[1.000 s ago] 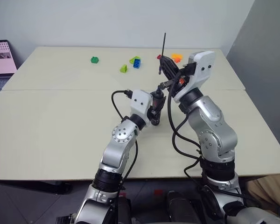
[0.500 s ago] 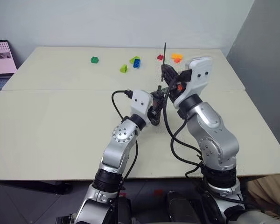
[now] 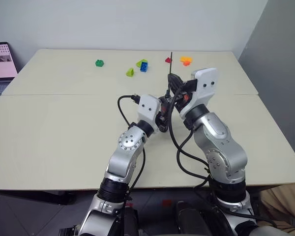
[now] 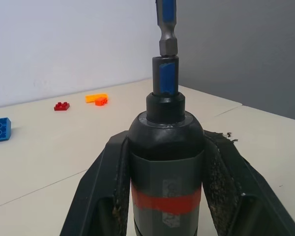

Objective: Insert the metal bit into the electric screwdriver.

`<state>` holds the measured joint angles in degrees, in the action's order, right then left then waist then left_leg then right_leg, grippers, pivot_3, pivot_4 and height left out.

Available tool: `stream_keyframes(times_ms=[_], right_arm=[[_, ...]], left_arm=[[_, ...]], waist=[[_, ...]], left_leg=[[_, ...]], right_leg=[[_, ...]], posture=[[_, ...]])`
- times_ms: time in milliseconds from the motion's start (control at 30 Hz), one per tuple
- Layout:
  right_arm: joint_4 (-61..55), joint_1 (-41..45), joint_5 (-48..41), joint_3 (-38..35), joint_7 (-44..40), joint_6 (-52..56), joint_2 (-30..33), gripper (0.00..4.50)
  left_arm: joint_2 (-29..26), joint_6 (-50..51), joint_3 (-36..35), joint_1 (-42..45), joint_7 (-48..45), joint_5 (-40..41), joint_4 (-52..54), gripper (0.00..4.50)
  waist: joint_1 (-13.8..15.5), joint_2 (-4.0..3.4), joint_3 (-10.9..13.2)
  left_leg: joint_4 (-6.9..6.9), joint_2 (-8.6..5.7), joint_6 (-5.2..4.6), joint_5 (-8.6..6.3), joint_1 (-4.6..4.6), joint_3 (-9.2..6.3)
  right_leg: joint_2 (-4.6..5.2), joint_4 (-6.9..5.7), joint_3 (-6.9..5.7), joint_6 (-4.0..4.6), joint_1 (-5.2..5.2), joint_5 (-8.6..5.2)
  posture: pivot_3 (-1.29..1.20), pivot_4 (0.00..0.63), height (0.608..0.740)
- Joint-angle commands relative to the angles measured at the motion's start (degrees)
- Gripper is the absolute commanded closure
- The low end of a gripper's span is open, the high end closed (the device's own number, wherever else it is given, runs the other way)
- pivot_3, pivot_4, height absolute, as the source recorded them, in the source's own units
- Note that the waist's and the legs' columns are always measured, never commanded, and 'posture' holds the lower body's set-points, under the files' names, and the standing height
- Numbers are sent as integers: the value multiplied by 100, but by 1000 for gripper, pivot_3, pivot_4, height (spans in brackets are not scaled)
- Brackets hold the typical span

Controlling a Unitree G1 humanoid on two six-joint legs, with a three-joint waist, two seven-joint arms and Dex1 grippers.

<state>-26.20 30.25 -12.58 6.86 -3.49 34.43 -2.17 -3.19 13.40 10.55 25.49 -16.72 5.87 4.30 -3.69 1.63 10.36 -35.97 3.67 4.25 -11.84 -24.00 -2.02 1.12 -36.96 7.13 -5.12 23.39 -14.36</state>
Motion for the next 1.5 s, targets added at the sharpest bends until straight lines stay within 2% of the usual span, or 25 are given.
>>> stream_keyframes(times_ms=[33, 567, 1500], right_arm=[[-264, 20, -42, -5, -1, -203, -90, 4500], [-77, -235, -14, 46, -93, -575, -155, 4500], [329, -173, 147, 52, -136, -1160, -175, 4500]], left_arm=[[-54, -18, -53, 26, 60, -109, 211, 2848], [-79, -6, -54, 54, 38, -92, 198, 2848], [-149, 10, -72, 53, 13, -84, 203, 2848]], waist=[[0, 0, 0], [-14, 0, 0], [-59, 0, 0]], left_leg=[[0, 0, 0, 0, 0, 0], [3, 0, 0, 0, 0, 0], [8, 0, 0, 0, -4, 0]], right_leg=[[0, 0, 0, 0, 0, 0], [0, 2, 1, 1, 4, -1], [0, 4, 1, 2, 10, -1]], posture=[[0, 150, 740], [0, 150, 740], [0, 150, 740]])
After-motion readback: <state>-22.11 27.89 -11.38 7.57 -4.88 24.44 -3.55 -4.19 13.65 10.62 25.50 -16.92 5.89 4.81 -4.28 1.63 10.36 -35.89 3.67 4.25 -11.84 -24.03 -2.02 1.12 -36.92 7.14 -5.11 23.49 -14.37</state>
